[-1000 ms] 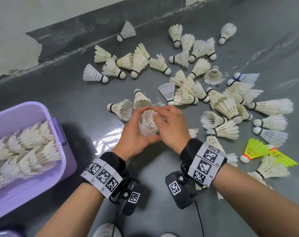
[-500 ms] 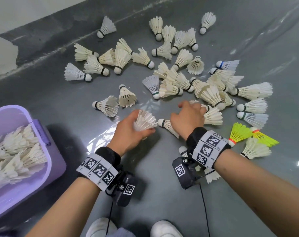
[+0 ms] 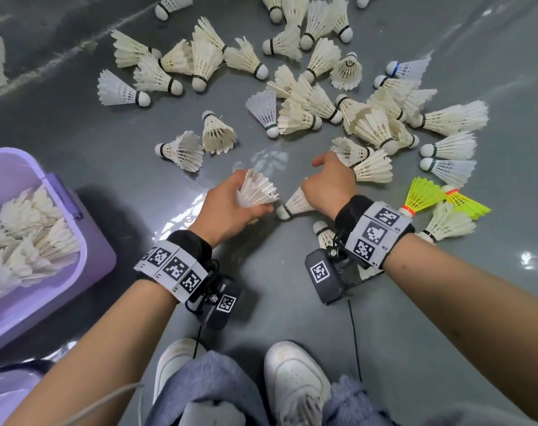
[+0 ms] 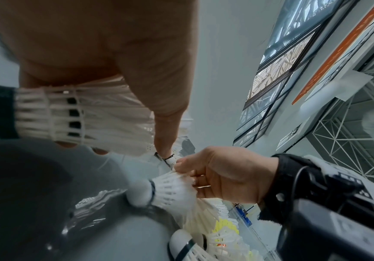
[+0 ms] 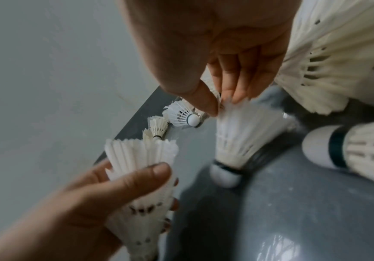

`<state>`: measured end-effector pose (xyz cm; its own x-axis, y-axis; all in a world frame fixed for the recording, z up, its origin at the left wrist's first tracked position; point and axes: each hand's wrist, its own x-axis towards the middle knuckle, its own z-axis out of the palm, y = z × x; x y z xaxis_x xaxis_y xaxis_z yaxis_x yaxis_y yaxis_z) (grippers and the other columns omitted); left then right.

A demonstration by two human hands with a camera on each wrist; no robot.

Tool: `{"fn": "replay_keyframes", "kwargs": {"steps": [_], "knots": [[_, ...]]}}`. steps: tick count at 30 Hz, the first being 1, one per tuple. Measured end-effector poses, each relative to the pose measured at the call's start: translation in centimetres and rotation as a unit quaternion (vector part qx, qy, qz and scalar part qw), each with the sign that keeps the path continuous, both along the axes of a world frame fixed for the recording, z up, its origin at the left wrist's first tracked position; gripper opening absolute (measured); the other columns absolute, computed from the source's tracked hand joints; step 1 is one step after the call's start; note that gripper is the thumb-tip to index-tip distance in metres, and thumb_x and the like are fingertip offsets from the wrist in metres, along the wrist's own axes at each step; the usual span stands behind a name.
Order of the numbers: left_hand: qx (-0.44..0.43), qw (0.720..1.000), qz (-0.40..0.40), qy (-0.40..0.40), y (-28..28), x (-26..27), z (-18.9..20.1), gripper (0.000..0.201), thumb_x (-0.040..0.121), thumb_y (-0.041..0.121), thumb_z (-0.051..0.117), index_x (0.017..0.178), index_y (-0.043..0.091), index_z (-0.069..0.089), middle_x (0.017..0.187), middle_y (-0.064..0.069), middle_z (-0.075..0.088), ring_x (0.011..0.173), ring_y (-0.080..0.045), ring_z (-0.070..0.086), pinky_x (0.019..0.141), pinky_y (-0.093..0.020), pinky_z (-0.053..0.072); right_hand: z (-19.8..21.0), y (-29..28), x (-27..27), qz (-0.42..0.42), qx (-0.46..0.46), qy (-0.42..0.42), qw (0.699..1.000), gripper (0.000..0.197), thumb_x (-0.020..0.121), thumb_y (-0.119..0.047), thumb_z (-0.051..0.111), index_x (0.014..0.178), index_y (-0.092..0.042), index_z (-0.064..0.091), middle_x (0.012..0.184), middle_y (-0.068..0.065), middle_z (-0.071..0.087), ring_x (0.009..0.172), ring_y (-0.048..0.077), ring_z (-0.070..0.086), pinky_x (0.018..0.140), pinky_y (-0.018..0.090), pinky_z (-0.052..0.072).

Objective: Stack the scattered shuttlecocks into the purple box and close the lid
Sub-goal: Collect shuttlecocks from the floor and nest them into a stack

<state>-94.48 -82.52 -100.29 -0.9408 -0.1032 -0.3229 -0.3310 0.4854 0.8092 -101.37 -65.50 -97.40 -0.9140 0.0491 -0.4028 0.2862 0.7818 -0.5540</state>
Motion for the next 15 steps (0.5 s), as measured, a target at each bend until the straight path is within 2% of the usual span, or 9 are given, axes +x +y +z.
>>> {"fn": "replay_keyframes", "kwargs": {"steps": [3, 5, 7, 11, 13, 15], "knots": [[-0.007, 1.0, 0.001, -0.004, 0.0, 0.3, -0.1, 0.058, 0.07, 0.036, 0.082, 0.12, 0.025, 0.053, 0.104, 0.006, 0.061, 0.092, -0.012, 0.057, 0.073, -0.017, 0.038, 0.2, -0.1, 0.0, -0.031, -0.072, 0.055, 0.995, 0.031, 0.086, -0.008, 0.05, 0.115, -0.018, 0.052, 0.093, 0.002, 0.065, 0.087, 0.019, 0.059, 0.075, 0.02, 0.041], [-0.015, 1.0, 0.0, -0.009, 0.0, 0.5, -0.2, 0.055, 0.071, 0.037, 0.081, 0.116, 0.027, 0.053, 0.102, 0.007, 0.061, 0.091, -0.013, 0.056, 0.068, -0.014, 0.038, 0.5, -0.1, 0.2, -0.017, -0.113, 0.112, 0.987, 0.027, 0.088, -0.006, 0.05, 0.111, -0.018, 0.055, 0.078, -0.01, 0.057, 0.076, 0.012, 0.057, 0.075, 0.019, 0.043], [-0.022, 1.0, -0.003, -0.018, -0.1, 0.6, -0.2, 0.053, 0.07, 0.039, 0.081, 0.115, 0.027, 0.053, 0.102, 0.006, 0.061, 0.091, -0.014, 0.056, 0.069, -0.018, 0.038, 0.9, -0.2, 0.4, 0.01, -0.146, 0.155, 0.977, 0.024, 0.089, -0.006, 0.053, 0.108, -0.019, 0.057, 0.078, -0.014, 0.054, 0.072, 0.009, 0.056, 0.077, 0.019, 0.046], [-0.026, 0.999, -0.003, -0.035, 0.1, 0.6, 0.0, 0.059, 0.07, 0.04, 0.081, 0.12, 0.025, 0.053, 0.103, 0.006, 0.06, 0.093, -0.014, 0.055, 0.074, -0.021, 0.036, 1.4, -0.7, 1.0, 0.068, -0.174, 0.206, 0.96, 0.025, 0.088, -0.005, 0.056, 0.109, -0.017, 0.06, 0.089, -0.004, 0.058, 0.073, 0.004, 0.054, 0.072, 0.006, 0.043], [-0.02, 0.999, -0.003, -0.035, 0.3, 0.5, 0.2, 0.061, 0.069, 0.04, 0.081, 0.12, 0.025, 0.052, 0.104, 0.007, 0.059, 0.094, -0.014, 0.056, 0.074, -0.022, 0.037, 1.6, -0.8, 1.5, 0.109, -0.184, 0.2, 0.956, 0.025, 0.087, -0.004, 0.057, 0.108, -0.016, 0.062, 0.089, -0.002, 0.059, 0.075, 0.007, 0.057, 0.073, 0.007, 0.044], [0.005, 1.0, -0.005, -0.029, 0.5, 0.4, 0.5, 0.07, 0.066, 0.039, 0.083, 0.124, 0.026, 0.045, 0.102, 0.004, 0.059, 0.091, -0.016, 0.058, 0.072, -0.023, 0.042, 1.5, -0.9, 2.0, 0.141, -0.202, 0.16, 0.956, 0.025, 0.086, -0.003, 0.059, 0.106, -0.017, 0.063, 0.085, -0.007, 0.058, 0.074, 0.008, 0.058, 0.075, 0.012, 0.047]]}}
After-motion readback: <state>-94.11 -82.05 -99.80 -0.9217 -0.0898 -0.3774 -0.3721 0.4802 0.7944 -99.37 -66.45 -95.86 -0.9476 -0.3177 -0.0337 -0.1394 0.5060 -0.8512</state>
